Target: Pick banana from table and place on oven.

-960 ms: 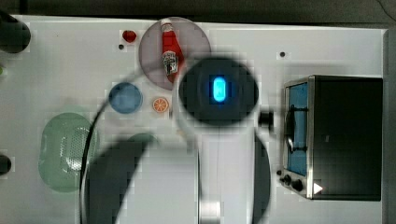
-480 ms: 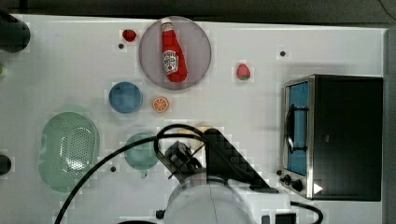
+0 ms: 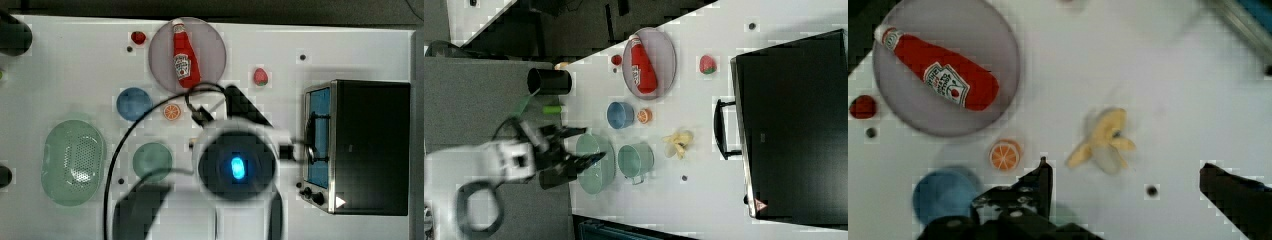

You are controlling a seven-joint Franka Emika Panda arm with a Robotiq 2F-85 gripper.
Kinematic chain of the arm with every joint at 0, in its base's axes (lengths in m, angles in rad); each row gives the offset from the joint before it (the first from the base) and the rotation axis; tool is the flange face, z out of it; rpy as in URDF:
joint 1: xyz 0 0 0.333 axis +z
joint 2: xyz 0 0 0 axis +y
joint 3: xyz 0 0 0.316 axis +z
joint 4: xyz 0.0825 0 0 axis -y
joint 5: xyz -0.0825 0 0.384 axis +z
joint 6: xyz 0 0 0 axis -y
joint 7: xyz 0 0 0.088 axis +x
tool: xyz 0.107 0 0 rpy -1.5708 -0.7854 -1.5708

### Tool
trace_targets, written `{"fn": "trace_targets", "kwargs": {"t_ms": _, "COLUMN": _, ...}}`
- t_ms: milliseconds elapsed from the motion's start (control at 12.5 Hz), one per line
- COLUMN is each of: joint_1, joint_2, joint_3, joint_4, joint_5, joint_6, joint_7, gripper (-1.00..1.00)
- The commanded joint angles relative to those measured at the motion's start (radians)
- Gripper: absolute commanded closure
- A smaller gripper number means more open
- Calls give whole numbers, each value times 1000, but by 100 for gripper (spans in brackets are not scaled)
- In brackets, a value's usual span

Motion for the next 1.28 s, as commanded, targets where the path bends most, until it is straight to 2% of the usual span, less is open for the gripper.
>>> {"fn": "trace_targets", "kwargs": {"t_ms": 80, "joint_1": -2, "joint_2": 108, "joint_3": -2, "joint_4": -107, "joint_5": 6, "joint_6": 128, "joint_7": -23, "gripper": -100}}
{"fn": "trace_targets", "kwargs": {"t_ms": 560, "joint_1": 5, "joint_2": 331, "joint_3": 2, "joint_4": -251, "joint_5": 6, "joint_6": 507, "joint_7": -22, "gripper": -100}}
{"fn": "trace_targets", "kwargs": {"t_ms": 1280, "joint_1": 24, "joint_2": 570, "joint_3": 21, "joint_4": -253, "joint_5": 6, "joint_6": 733, "joint_7": -18, "gripper": -100}}
